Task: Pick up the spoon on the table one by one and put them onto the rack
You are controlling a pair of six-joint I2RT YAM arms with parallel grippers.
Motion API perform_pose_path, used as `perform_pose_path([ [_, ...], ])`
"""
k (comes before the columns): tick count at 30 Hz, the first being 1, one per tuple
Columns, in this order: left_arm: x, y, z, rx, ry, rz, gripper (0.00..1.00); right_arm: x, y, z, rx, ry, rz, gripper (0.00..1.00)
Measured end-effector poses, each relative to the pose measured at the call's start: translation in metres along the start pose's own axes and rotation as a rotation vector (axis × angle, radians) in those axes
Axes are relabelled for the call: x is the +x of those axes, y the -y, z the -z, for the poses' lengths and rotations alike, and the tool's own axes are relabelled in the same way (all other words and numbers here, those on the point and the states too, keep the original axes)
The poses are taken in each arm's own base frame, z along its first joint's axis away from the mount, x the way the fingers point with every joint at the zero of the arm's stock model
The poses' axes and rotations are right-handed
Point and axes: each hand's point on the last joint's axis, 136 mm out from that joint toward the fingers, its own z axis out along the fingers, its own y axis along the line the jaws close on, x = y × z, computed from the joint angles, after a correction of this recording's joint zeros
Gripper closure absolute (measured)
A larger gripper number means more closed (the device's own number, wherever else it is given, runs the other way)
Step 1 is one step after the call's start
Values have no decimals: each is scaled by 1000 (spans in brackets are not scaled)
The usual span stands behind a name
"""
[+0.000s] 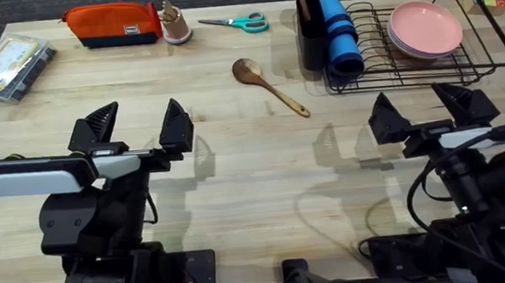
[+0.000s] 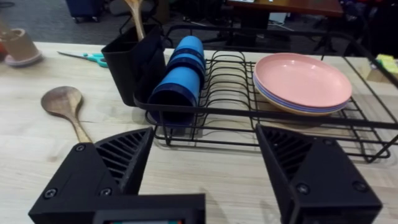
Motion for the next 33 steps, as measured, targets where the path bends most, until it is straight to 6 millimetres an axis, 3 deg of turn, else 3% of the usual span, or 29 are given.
perform_pose_path([
  [28, -1, 6, 1, 35, -5, 1, 8, 2, -1, 3, -6, -37, -10, 9],
  [30, -22, 8, 9, 45, -16, 2, 9, 6, -3, 15, -12, -143, -26, 10],
  [33, -37, 9, 13, 46, -23, 2, 9, -6, -3, 20, -13, -140, -30, 9],
])
